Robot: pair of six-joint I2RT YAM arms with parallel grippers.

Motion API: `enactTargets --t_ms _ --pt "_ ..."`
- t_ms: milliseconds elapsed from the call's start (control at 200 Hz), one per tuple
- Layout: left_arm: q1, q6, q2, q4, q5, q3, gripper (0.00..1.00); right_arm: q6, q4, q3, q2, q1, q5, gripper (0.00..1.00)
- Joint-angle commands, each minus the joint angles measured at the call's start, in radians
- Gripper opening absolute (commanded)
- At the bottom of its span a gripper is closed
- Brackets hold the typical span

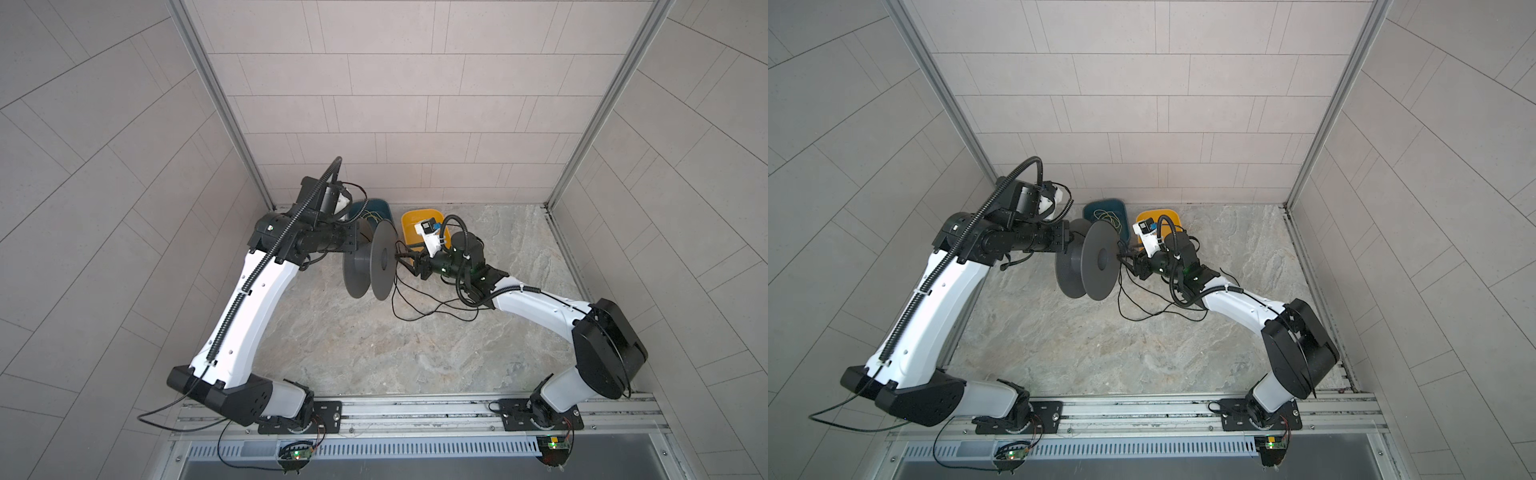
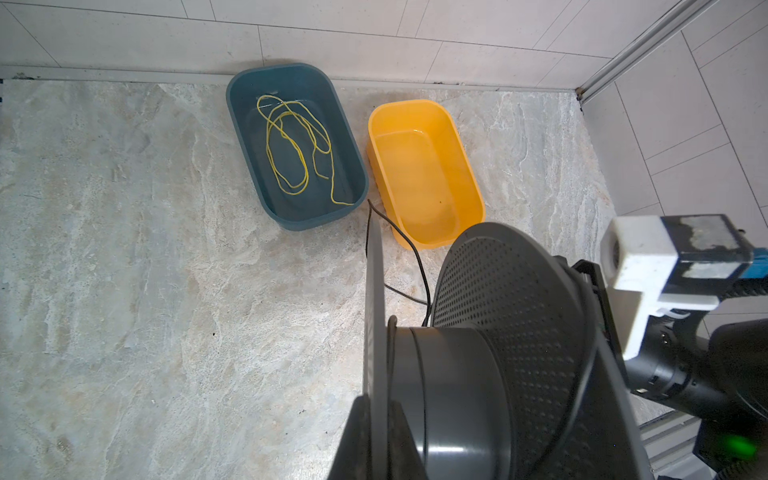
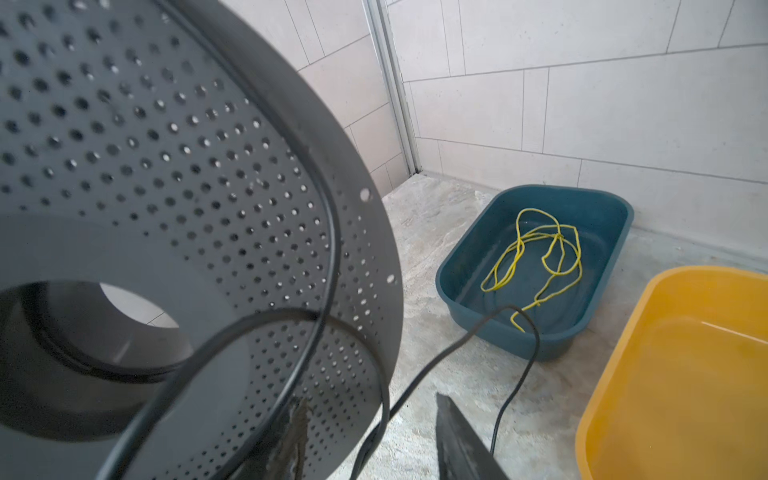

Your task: Wrap the cables

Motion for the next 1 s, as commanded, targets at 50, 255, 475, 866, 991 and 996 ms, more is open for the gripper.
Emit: enactTargets --t_ms 50,255,475,866,991,996 --pt "0.006 -0.021 -0.02 0.023 0.021 0.034 0.0 0.046 0.084 0.028 0.029 -0.001 -0.021 0.45" --pt "0.006 -0.027 -0.031 0.023 0.031 0.034 0.0 0.071 0.058 0.046 0.057 -0.002 0.062 0.34" --pt "0.006 -0.041 -0.046 0.034 0.053 0.021 0.0 0.072 0.034 0.07 0.072 -0.002 0.128 0.32" --pt "0.005 -0.056 -0.061 0.04 0.065 0.01 0.0 0.076 0.007 0.122 0.123 0.007 0.164 0.31" --pt "0.005 -0.054 -0.061 0.038 0.057 0.01 0.0 0.078 0.016 0.118 0.125 0.012 0.168 0.31" --pt "0.005 -0.053 -0.061 0.038 0.056 0.01 0.0 0.079 0.017 0.118 0.125 0.012 0.168 0.31"
